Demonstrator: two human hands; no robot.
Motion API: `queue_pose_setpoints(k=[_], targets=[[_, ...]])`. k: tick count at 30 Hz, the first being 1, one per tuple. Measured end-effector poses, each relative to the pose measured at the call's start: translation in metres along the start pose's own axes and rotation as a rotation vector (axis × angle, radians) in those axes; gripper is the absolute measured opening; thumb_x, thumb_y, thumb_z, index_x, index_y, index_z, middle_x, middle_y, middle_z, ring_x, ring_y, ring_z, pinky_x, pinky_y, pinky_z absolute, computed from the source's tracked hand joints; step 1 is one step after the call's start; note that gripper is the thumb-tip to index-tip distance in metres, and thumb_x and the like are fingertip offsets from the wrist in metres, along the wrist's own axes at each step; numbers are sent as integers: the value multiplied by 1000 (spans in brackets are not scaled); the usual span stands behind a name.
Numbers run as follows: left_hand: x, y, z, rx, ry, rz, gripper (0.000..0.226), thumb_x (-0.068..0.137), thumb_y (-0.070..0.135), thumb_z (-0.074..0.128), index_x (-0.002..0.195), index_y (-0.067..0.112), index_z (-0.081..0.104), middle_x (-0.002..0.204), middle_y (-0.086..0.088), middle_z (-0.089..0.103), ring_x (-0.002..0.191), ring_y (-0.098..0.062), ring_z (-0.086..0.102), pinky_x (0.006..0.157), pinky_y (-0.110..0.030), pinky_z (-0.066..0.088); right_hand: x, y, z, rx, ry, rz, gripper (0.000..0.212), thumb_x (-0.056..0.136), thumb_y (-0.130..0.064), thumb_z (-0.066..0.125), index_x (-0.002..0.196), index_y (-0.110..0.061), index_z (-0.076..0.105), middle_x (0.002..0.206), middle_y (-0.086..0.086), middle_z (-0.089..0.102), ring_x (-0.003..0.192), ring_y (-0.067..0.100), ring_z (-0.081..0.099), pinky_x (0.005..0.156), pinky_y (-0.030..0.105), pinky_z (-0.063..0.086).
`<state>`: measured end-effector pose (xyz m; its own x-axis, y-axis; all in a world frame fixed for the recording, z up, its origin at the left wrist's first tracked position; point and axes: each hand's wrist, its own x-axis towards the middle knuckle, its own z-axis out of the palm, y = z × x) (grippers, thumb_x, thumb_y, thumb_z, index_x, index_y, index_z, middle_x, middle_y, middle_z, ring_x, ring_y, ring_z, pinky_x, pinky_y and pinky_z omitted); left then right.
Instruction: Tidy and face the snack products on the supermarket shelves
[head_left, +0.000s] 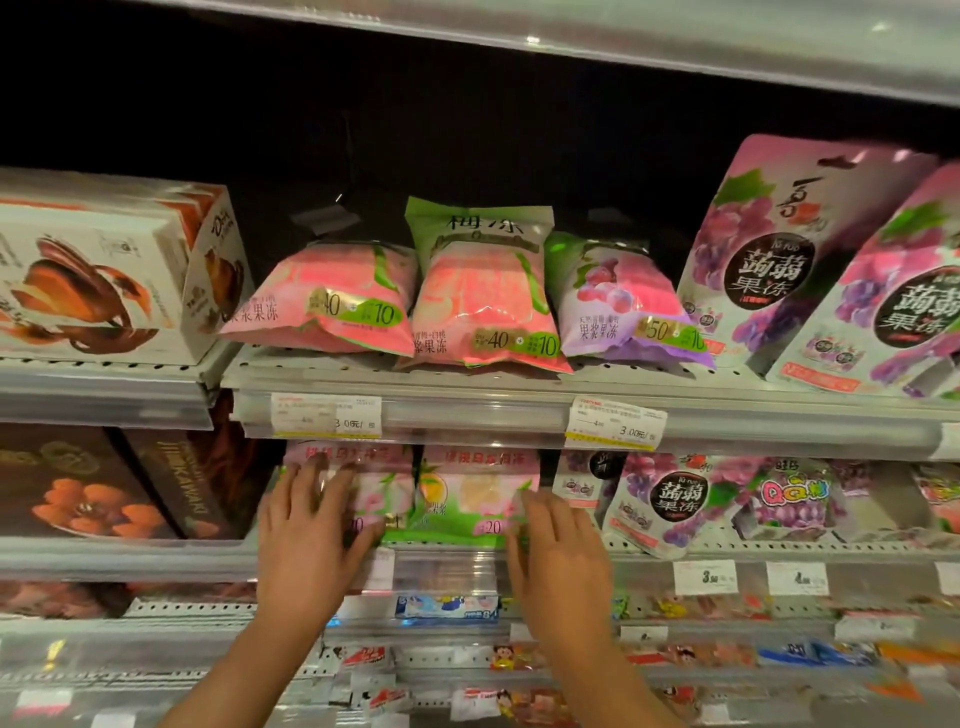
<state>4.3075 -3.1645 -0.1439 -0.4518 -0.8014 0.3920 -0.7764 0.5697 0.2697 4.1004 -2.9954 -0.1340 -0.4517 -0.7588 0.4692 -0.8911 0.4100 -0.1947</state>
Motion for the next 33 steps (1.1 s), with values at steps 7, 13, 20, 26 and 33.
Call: queue_pose_setpoints(k=[7,13,20,26,33], targets=[[3,-8,8,35,-38,56,76,93,72,24,129,20,66,148,-27,43,135,-53,37,105,-63,42,22,-23,11,-127,-149,-42,58,92,-37,67,145,-28,46,140,10,51,128,34,49,97,40,52],[1,3,7,-3,-85,-47,64,89,65,46,131,21,66,147,-27,47,135,-53,41,101,-61,47,35,-15,14,-163,-184,-103,56,76,-32,85,128,-24,66,114,9,65,105,31,62,82,38,59],[3,6,6,41,-107,-42,62,83,49,75,135,18,60,148,-31,43,135,-56,39,102,-62,47,28,-11,25,-53,-167,-46,52,88,-30,77,136,-20,60,124,13,60,119,35,56,85,42,59],[4,2,11,68,-124,-21,61,87,51,71,136,17,58,149,-32,41,138,-57,36,109,-61,41,23,-10,26,-30,-150,-52,53,90,-26,75,139,-18,58,128,16,59,121,38,56,89,48,58],[-18,4,-8,-179,-23,150,51,88,38,72,134,22,58,152,-9,46,139,-35,41,111,-52,39,-8,-5,4,76,-175,-128,60,99,-32,60,154,-30,37,163,5,30,151,31,25,122,45,29]])
